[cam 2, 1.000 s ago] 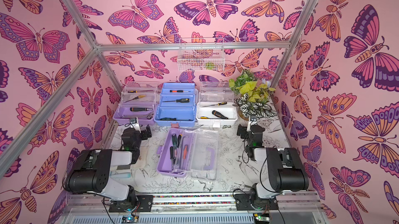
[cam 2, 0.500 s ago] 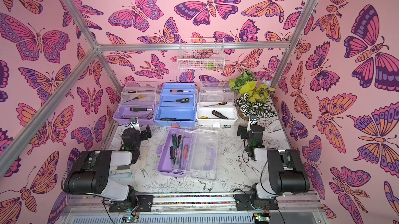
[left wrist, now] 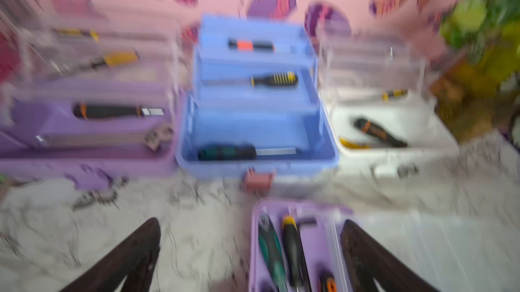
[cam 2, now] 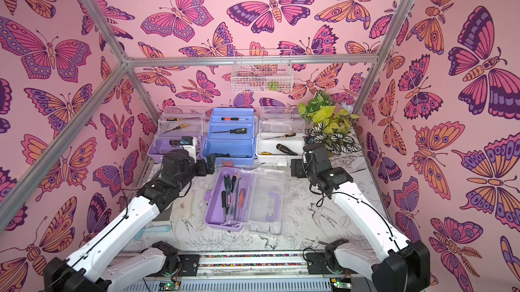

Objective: Close toolboxes
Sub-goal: Adjust the toolbox at the center of the board.

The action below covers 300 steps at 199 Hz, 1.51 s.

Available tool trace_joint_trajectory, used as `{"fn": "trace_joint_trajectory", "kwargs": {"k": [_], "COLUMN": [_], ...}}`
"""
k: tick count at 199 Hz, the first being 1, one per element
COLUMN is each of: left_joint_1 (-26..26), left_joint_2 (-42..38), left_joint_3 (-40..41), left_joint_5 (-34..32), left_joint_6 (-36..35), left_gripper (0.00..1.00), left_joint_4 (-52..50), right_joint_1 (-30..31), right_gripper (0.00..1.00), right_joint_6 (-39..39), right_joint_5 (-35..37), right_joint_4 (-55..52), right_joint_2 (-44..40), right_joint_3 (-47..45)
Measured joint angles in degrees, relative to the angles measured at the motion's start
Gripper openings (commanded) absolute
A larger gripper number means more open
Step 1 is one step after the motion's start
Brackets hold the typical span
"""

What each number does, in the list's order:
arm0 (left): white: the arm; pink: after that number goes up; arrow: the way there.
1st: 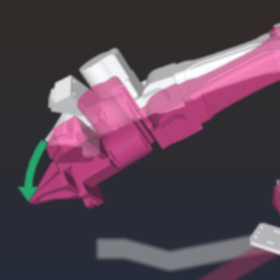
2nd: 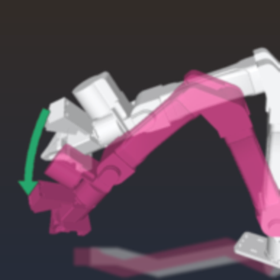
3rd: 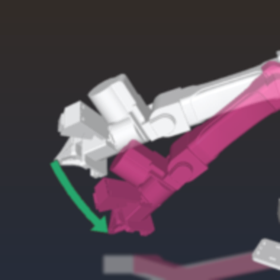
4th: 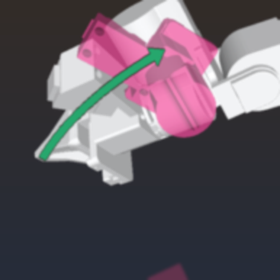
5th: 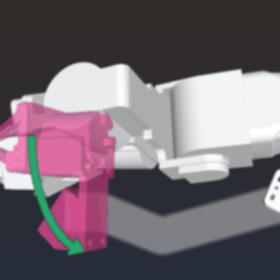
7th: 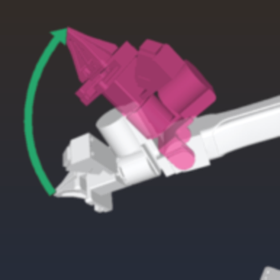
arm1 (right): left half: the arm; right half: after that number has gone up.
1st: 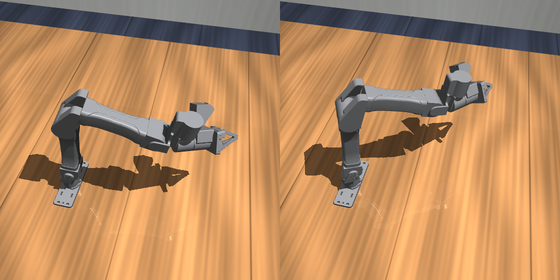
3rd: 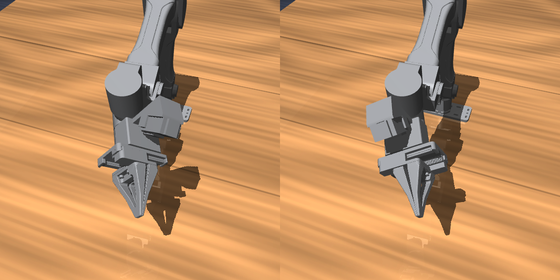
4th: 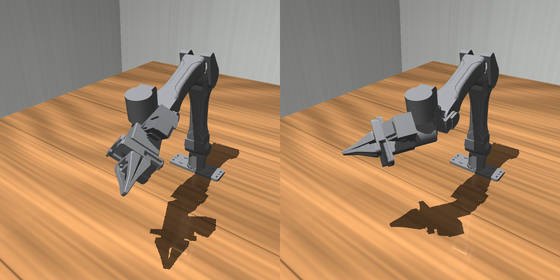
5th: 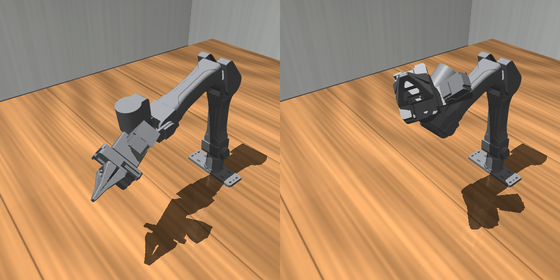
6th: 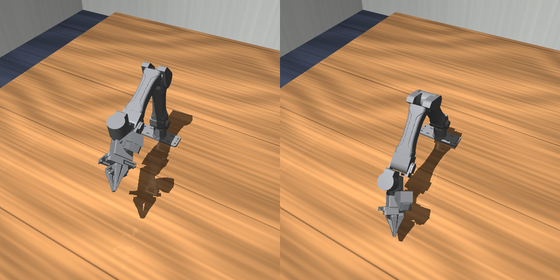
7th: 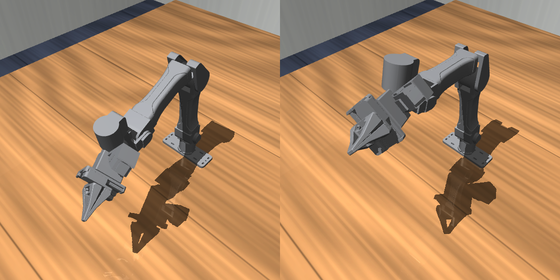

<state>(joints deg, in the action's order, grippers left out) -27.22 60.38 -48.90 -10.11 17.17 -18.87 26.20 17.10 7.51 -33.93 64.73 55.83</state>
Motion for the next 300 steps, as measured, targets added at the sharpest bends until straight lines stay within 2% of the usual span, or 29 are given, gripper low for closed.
{"fn": "trace_joint_trajectory", "kwargs": {"k": [25,39,79,95,123,143,170,200,254,293,300], "left_joint_1": [-4.3,-5.4,-6.5,-6.5,-6.6,-6.6,-6.3,-4.9,-0.6,0.0,0.4], "left_joint_2": [0.5,0.4,2.0,2.1,2.0,1.5,0.6,1.2,5.3,3.3,2.4], "left_joint_3": [2.0,3.1,3.3,3.3,2.8,2.8,2.8,1.6,-1.2,-0.7,-0.4], "left_joint_5": [2.2,2.9,4.1,4.3,4.6,4.6,4.8,5.6,9.1,10.8,11.1], "left_joint_6": [4.1,6.2,9.5,9.5,9.4,9.4,9.5,8.4,7.3,7.3,7.3], "left_gripper": [0.94,0.93,0.91,0.89,0.88,0.96,0.97,0.92,0.87,0.87,0.87], "left_joint_4": [-9.6,-12.1,-14.2,-14.2,-14.2,-14.3,-14.2,-14.3,-11.4,-10.8,-10.8], "right_joint_1": [8.7,11.1,11.4,11.5,12.2,13.0,13.2,13.2,13.2,13.4,13.8], "right_gripper": [0.72,0.65,0.45,0.40,0.22,0.11,0.00,0.00,0.00,0.00,0.05], "right_joint_6": [2.2,3.3,7.0,8.0,8.7,8.5,9.6,4.9,-11.7,-22.5,-24.0], "right_joint_5": [-1.6,-2.8,-3.6,-3.6,-3.6,-3.2,-0.8,0.2,-2.9,-12.0,-13.2], "right_joint_4": [-7.9,-9.7,-10.8,-11.0,-11.1,-11.5,-11.5,-12.3,-10.6,-10.1,-10.1], "right_joint_2": [0.9,2.1,8.0,10.1,12.2,12.7,12.7,11.6,11.6,22.9,25.2], "right_joint_3": [1.9,2.9,5.0,5.2,5.3,5.3,5.6,5.4,5.4,16.6,19.1]}}
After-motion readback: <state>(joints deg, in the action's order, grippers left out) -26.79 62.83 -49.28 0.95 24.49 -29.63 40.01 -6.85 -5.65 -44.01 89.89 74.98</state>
